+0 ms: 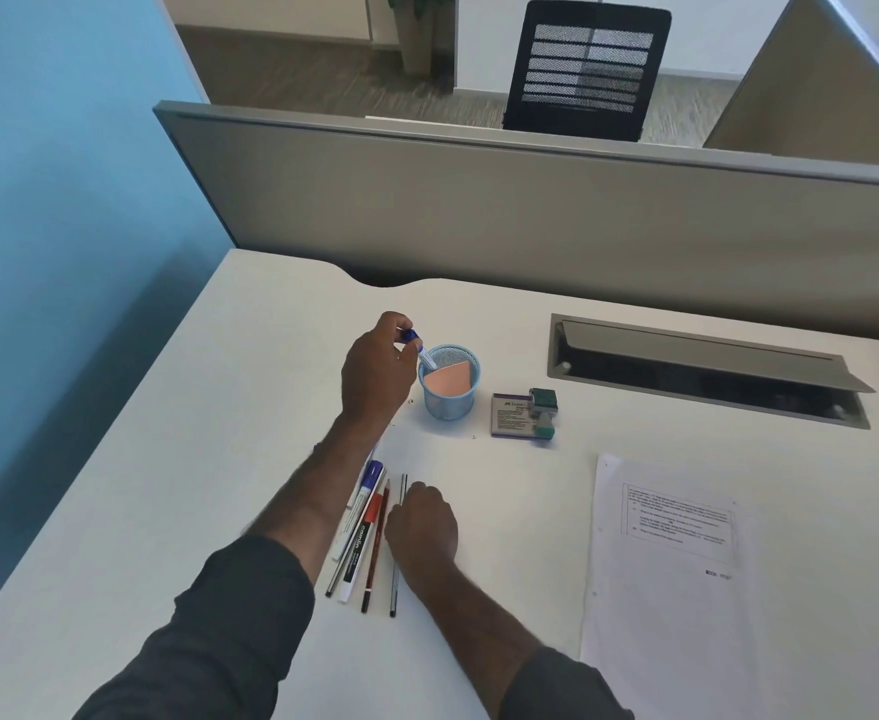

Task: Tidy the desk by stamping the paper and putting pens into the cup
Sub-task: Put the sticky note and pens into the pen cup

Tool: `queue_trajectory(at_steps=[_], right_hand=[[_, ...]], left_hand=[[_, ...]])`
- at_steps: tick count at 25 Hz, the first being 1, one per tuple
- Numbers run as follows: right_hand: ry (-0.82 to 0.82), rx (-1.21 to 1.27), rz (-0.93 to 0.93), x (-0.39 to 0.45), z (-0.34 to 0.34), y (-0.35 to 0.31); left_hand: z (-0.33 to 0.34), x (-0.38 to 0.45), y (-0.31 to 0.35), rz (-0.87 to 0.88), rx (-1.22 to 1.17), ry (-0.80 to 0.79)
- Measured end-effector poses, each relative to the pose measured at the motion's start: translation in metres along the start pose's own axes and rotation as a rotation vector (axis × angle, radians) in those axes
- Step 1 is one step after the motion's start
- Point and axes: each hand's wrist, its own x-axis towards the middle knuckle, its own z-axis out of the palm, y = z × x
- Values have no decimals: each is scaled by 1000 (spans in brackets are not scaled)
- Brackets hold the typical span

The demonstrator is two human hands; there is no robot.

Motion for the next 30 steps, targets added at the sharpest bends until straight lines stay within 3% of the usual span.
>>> queue_trajectory(at_steps=[12, 17, 21, 30], right_hand=[[-55, 32, 62, -1, -9, 2], [32, 86, 26, 2, -32, 2], [89, 277, 24, 7, -70, -3], [319, 415, -209, 4, -119, -29]], left_hand=[[17, 0, -14, -14, 74, -99], [6, -6, -19, -69, 22, -91], [-7, -17, -16, -70, -9, -72], [-43, -29, 12, -78, -400, -277]])
